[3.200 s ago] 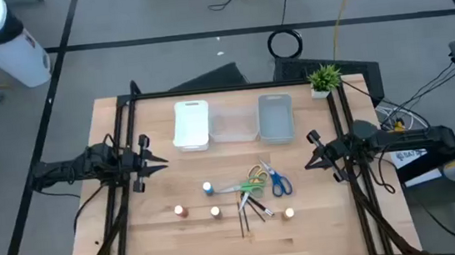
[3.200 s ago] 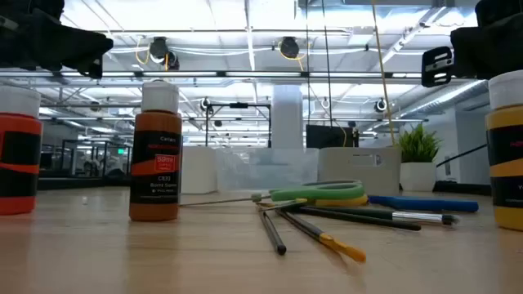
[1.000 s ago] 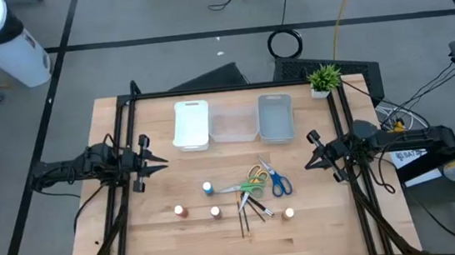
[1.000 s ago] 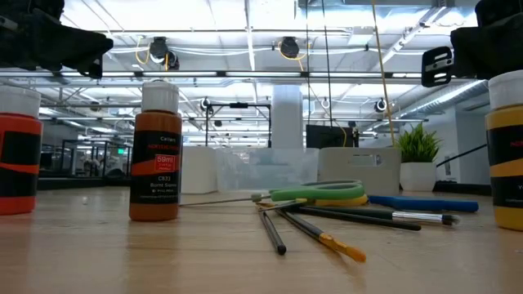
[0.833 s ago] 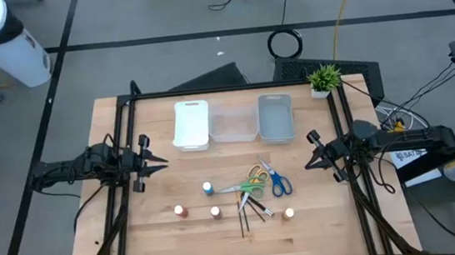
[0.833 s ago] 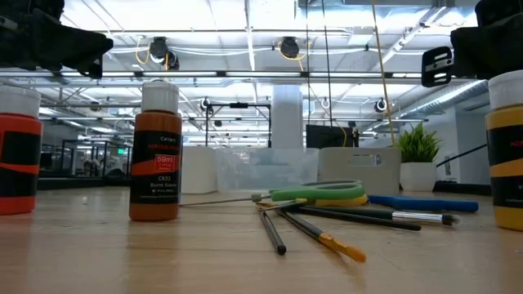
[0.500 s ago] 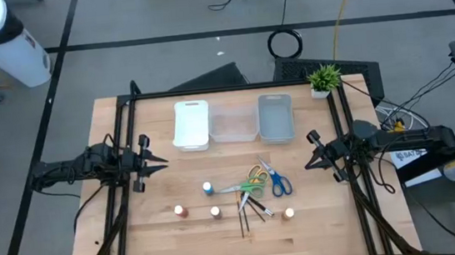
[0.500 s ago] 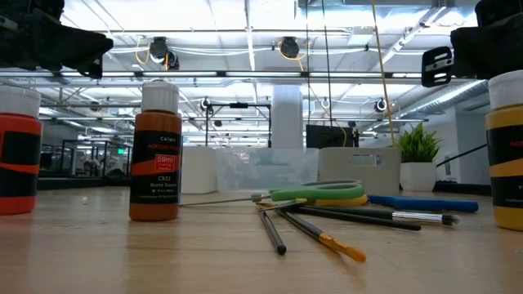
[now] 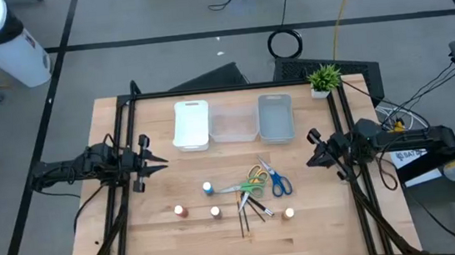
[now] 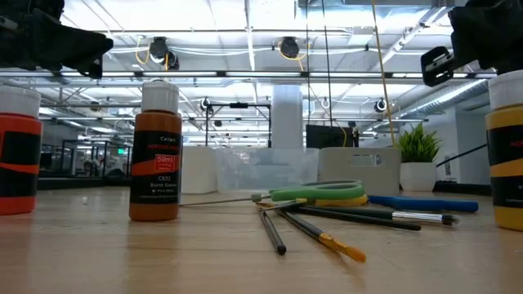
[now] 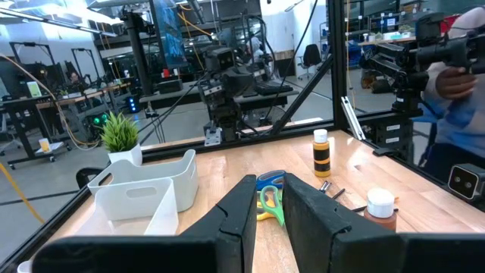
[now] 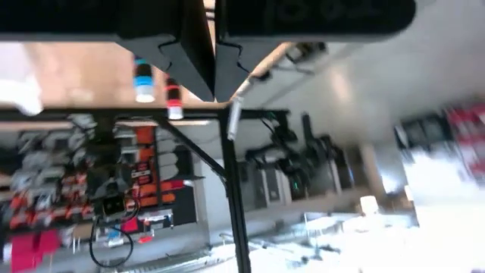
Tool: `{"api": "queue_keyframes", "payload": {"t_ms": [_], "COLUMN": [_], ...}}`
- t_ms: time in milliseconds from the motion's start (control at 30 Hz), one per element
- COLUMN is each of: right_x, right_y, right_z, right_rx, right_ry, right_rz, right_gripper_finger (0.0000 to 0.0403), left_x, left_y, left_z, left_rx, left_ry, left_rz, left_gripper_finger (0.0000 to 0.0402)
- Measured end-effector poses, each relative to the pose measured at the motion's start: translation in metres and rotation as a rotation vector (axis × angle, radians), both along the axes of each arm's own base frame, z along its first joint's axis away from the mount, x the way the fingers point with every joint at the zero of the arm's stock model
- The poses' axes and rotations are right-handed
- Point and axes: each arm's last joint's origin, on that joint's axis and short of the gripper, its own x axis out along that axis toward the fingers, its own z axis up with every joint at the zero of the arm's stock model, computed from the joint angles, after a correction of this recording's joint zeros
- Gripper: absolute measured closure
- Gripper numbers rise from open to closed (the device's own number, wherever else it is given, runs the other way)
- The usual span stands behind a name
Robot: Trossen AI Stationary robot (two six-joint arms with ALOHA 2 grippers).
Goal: Pick & Place Paint Supplies
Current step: Put the green scissors in the gray bin
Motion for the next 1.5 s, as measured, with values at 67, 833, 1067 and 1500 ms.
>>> {"api": "queue_keyframes", "payload": {"t_ms": [67, 833, 1067, 1500], "right_x": [0.0, -0.012, -0.005, 0.016], "right_y": [0.0, 0.009, 0.034, 0.097], "right_z": [0.0, 0.037, 0.035, 0.037], "right_rx": [0.046, 0.319, 0.276, -0.111], "right_ry": [0.017, -0.29, -0.308, -0.351], "right_rz": [0.01, 0.126, 0.133, 0.259], "right_gripper_finger": [0.0403, 0.0403, 0.0401, 0.0219], "left_x": [0.0, 0.0, 0.0, 0.0], "left_y": [0.0, 0.0, 0.0, 0.0], "left_z": [0.0, 0.0, 0.0, 0.0], "left_rx": [0.0, 0.0, 0.0, 0.0], "left_ry": [0.0, 0.0, 0.0, 0.0], "left_rz": [0.0, -0.001, -0.001, -0.001], "left_gripper_finger": [0.0325, 0.0325, 0.0325, 0.0325]}}
